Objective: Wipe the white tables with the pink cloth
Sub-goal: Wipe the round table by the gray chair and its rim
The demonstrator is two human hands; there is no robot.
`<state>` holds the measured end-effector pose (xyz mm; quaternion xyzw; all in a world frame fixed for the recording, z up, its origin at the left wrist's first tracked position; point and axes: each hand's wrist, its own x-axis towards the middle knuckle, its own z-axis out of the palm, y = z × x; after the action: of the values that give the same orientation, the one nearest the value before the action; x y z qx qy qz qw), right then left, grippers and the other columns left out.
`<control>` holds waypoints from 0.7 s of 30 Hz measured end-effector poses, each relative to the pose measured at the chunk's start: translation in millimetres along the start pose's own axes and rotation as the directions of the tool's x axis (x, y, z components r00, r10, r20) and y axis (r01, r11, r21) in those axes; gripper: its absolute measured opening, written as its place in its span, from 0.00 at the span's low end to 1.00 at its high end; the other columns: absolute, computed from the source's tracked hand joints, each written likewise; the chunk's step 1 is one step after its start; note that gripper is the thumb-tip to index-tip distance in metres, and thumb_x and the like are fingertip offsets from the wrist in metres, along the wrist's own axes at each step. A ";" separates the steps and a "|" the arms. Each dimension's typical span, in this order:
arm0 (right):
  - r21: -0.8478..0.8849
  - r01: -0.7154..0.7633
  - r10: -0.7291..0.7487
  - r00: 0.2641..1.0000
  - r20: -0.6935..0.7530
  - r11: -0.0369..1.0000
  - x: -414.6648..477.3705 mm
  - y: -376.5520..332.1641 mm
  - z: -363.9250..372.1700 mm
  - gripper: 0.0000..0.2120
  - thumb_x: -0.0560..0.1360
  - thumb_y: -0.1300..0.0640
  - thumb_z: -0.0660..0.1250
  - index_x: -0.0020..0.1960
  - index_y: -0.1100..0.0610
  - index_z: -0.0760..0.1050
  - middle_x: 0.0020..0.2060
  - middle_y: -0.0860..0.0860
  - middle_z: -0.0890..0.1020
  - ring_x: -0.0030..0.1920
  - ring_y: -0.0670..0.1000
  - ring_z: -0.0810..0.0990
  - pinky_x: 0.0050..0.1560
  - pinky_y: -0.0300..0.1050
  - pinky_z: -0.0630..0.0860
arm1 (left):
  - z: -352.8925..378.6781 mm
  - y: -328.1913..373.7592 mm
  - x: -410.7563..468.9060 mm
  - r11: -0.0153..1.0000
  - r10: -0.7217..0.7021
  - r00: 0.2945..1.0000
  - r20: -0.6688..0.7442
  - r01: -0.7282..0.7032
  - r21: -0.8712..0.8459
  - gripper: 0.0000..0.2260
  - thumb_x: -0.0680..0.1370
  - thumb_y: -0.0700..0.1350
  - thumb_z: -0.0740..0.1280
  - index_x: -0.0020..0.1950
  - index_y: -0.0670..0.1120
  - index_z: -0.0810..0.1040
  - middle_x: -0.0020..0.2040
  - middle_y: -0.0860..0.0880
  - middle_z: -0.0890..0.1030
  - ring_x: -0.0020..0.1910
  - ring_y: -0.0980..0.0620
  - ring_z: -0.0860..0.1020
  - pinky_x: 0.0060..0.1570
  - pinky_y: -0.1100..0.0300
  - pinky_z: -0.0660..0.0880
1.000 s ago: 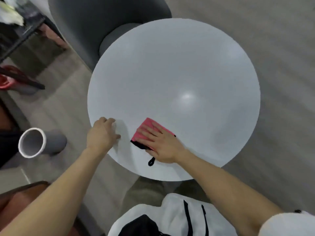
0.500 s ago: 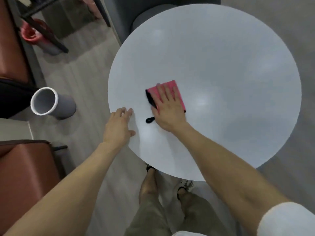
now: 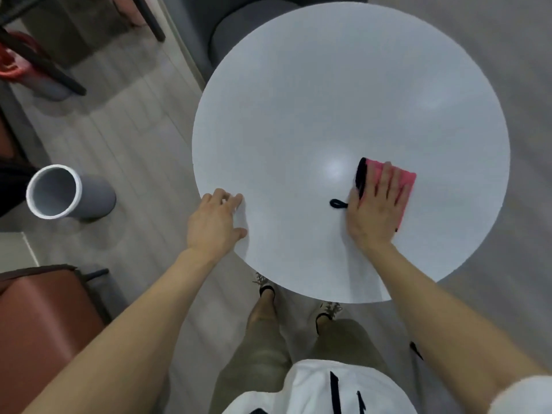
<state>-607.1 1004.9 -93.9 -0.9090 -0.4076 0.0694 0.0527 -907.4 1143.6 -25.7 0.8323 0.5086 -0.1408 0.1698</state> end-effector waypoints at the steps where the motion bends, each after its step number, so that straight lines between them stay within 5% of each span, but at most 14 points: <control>1: 0.015 -0.047 0.047 0.999 -0.009 0.999 -5.7 -36.4 5.2 0.31 0.88 0.43 0.50 0.89 0.52 0.50 0.88 0.57 0.52 0.88 0.59 0.48 0.86 0.66 0.46 | -3.6 -3.7 3.3 1.000 0.020 1.000 0.024 -0.020 -0.012 0.29 0.76 0.52 0.79 0.75 0.56 0.74 0.70 0.52 0.73 0.68 0.47 0.72 0.50 0.49 0.79; 3: 0.045 0.110 -0.110 0.994 0.009 0.993 -24.3 -102.3 15.1 0.31 0.88 0.43 0.49 0.88 0.54 0.52 0.87 0.58 0.52 0.87 0.61 0.49 0.85 0.66 0.46 | -13.3 -12.6 12.3 0.998 0.055 0.996 0.075 -0.052 -0.040 0.24 0.79 0.47 0.75 0.75 0.55 0.77 0.69 0.52 0.74 0.66 0.47 0.75 0.54 0.47 0.81; 6: 0.119 0.478 -0.484 0.874 0.025 0.870 -69.4 -144.4 30.6 0.31 0.88 0.45 0.54 0.88 0.52 0.53 0.88 0.56 0.53 0.88 0.59 0.48 0.85 0.67 0.49 | -26.0 -19.0 23.9 0.997 0.071 0.996 0.061 -0.070 -0.018 0.19 0.82 0.44 0.70 0.73 0.53 0.80 0.65 0.51 0.78 0.60 0.45 0.80 0.50 0.48 0.80; 9: 0.181 0.685 -0.702 0.710 0.050 0.706 -104.6 -106.3 34.3 0.30 0.89 0.45 0.55 0.88 0.49 0.53 0.88 0.51 0.52 0.88 0.56 0.47 0.86 0.65 0.50 | -29.0 -7.7 34.4 0.991 0.130 0.992 -0.001 -0.130 0.009 0.19 0.83 0.46 0.70 0.74 0.50 0.79 0.64 0.49 0.79 0.62 0.44 0.79 0.48 0.50 0.78; 11: 0.171 0.717 -0.734 0.675 0.074 0.676 -117.8 -50.1 27.8 0.30 0.89 0.45 0.54 0.88 0.47 0.52 0.88 0.49 0.52 0.88 0.55 0.47 0.86 0.64 0.49 | -26.6 14.2 39.8 0.979 0.204 0.979 0.001 -0.204 0.026 0.19 0.82 0.47 0.70 0.74 0.50 0.79 0.66 0.49 0.78 0.64 0.45 0.77 0.50 0.49 0.78; 14: 0.073 0.556 -0.561 0.824 0.082 0.828 -119.1 60.1 7.9 0.30 0.89 0.44 0.54 0.89 0.47 0.51 0.88 0.48 0.52 0.88 0.55 0.49 0.86 0.65 0.52 | -20.2 58.9 42.3 0.935 0.350 0.936 0.024 -0.351 0.046 0.19 0.82 0.47 0.72 0.73 0.49 0.80 0.66 0.49 0.78 0.65 0.44 0.77 0.51 0.47 0.80; 17: -0.002 0.233 -0.233 0.969 0.081 0.972 -96.1 149.4 -14.8 0.32 0.88 0.44 0.55 0.88 0.45 0.45 0.88 0.50 0.52 0.88 0.53 0.47 0.85 0.65 0.53 | -10.9 97.0 39.6 0.872 0.482 0.875 0.042 -0.484 0.075 0.20 0.79 0.47 0.75 0.70 0.48 0.81 0.65 0.47 0.78 0.63 0.42 0.77 0.49 0.48 0.79; 21: 0.016 -0.234 0.234 0.972 -0.007 0.972 -66.4 126.2 -16.2 0.31 0.88 0.45 0.53 0.89 0.49 0.49 0.88 0.54 0.51 0.88 0.55 0.47 0.86 0.62 0.47 | -1.3 127.5 34.5 0.838 0.527 0.844 0.105 -0.536 0.105 0.30 0.73 0.51 0.82 0.73 0.47 0.79 0.69 0.45 0.77 0.65 0.40 0.76 0.57 0.46 0.77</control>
<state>-555.4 871.1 -91.6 -0.9505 -0.2971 0.0745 0.0529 -778.0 1117.4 -20.8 0.9443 0.2411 -0.1506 0.1658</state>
